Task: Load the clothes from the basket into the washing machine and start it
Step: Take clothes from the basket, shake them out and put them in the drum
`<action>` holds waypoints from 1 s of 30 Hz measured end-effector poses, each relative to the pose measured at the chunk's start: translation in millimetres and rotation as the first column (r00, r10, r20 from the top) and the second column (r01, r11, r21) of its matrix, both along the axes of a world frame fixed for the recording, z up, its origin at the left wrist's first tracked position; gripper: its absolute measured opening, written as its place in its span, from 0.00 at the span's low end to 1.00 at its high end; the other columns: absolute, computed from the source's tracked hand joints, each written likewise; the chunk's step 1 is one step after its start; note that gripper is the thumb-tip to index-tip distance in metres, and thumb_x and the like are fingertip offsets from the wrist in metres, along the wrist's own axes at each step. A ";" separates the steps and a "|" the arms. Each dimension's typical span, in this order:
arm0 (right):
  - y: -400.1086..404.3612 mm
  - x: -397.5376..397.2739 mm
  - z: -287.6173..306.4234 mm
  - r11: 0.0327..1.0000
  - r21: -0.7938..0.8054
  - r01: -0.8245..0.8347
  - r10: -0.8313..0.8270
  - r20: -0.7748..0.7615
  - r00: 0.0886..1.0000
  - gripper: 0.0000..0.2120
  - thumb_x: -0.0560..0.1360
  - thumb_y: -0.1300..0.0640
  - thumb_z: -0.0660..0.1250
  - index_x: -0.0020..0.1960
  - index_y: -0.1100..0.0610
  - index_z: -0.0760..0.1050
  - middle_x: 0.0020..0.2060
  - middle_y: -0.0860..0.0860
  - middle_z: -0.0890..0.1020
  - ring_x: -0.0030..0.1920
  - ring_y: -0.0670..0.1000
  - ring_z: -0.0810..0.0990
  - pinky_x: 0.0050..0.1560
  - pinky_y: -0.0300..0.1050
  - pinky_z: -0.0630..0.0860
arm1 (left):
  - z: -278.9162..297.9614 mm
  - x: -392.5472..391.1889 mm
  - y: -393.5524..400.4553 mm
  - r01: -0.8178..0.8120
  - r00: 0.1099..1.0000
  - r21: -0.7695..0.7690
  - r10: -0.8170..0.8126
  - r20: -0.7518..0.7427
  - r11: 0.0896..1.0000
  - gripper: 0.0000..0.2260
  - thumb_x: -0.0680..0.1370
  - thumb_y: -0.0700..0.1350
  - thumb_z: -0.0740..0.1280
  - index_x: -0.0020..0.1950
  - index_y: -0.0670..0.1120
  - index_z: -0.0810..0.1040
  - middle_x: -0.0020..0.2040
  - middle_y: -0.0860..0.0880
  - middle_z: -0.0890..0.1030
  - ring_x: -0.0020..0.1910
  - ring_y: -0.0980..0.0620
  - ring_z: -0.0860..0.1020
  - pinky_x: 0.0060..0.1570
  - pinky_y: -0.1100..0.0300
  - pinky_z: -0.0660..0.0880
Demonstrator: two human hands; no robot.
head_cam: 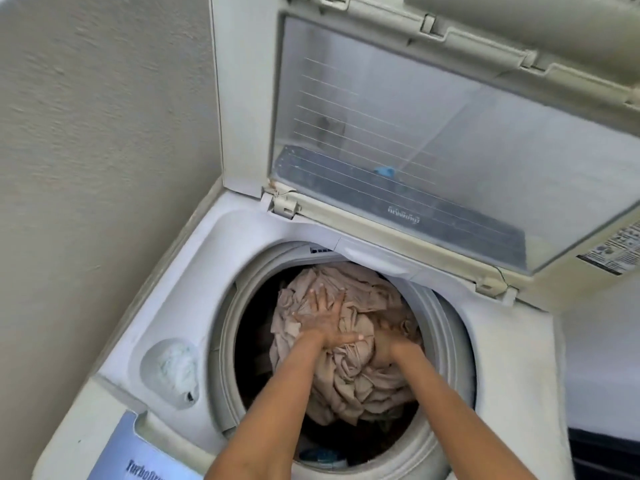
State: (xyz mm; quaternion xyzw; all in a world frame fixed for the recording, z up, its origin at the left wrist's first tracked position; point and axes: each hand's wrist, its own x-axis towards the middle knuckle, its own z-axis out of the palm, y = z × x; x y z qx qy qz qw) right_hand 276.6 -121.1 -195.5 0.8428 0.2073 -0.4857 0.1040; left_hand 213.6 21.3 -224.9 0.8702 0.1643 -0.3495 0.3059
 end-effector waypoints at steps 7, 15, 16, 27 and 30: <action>2.0 0.0 44.0 0.878 0.431 0.207 -0.192 -0.078 0.978 0.36 0.75 0.45 0.66 0.77 0.53 0.54 0.75 0.54 0.59 0.74 0.54 0.59 0.71 0.44 0.59 | -0.1 -21.3 -9.9 0.038 0.996 0.147 -0.025 -0.086 0.988 0.51 0.70 0.69 0.64 0.73 0.55 0.27 0.73 0.45 0.26 0.74 0.40 0.30 0.63 0.22 0.49; 2.5 -74.9 -8.5 0.895 0.429 0.121 -0.196 0.135 0.971 0.35 0.77 0.37 0.54 0.77 0.46 0.43 0.77 0.51 0.45 0.76 0.60 0.40 0.71 0.68 0.52 | 18.3 -64.3 -17.3 0.151 0.954 0.213 -0.086 -0.287 0.965 0.54 0.69 0.69 0.65 0.73 0.52 0.26 0.72 0.44 0.24 0.73 0.40 0.29 0.63 0.23 0.50; -1.7 -77.4 -6.2 0.900 0.420 0.114 -0.181 0.122 0.976 0.35 0.77 0.37 0.54 0.77 0.46 0.43 0.77 0.51 0.45 0.76 0.61 0.39 0.72 0.69 0.51 | 25.0 -66.8 -18.5 0.160 0.951 0.211 -0.094 -0.293 0.964 0.54 0.69 0.69 0.65 0.73 0.51 0.27 0.73 0.44 0.25 0.74 0.40 0.30 0.65 0.25 0.50; -79.2 -67.3 101.2 0.654 0.755 -0.052 -0.318 0.337 0.886 0.22 0.80 0.43 0.53 0.70 0.50 0.66 0.66 0.55 0.73 0.67 0.57 0.70 0.63 0.52 0.71 | 120.0 -55.4 -47.1 -0.390 0.835 0.189 0.259 0.486 0.901 0.26 0.77 0.64 0.56 0.67 0.48 0.72 0.68 0.43 0.71 0.67 0.43 0.68 0.65 0.49 0.66; -107.0 -62.7 131.2 0.496 0.852 -0.167 -0.462 0.421 0.781 0.19 0.80 0.46 0.53 0.65 0.51 0.72 0.59 0.53 0.78 0.60 0.54 0.76 0.53 0.49 0.76 | 163.2 -39.0 -96.0 -0.441 0.649 0.133 0.213 0.730 0.888 0.18 0.79 0.56 0.57 0.60 0.46 0.76 0.58 0.44 0.77 0.59 0.44 0.74 0.58 0.51 0.70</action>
